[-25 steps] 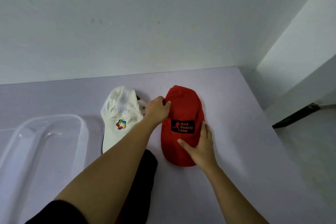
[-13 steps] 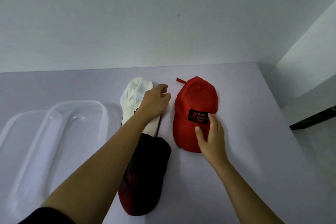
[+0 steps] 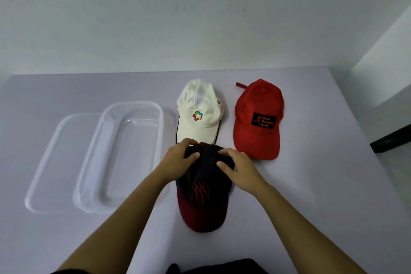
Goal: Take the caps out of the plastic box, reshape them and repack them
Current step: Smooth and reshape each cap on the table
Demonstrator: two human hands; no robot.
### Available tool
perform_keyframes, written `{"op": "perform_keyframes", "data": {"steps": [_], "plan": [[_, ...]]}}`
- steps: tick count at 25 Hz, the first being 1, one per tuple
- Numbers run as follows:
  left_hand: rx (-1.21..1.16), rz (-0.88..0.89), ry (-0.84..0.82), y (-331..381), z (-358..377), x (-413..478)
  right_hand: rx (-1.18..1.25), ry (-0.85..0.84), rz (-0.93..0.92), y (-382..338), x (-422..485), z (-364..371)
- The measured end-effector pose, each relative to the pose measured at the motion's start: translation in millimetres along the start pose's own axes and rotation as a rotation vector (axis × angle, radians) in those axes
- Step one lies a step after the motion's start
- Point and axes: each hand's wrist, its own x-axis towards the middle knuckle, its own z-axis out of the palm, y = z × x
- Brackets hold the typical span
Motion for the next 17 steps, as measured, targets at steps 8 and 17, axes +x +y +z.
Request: {"op": "perform_keyframes", "data": {"steps": [8, 17], "plan": [[-0.429, 0.008, -0.083, -9, 4, -28, 0.113, 0.209, 0.046, -7, -18, 7], [-0.539, 0.082, 0.028, -7, 10, -27, 0.286, 0.058, 0.061, -17, -29, 13]]}}
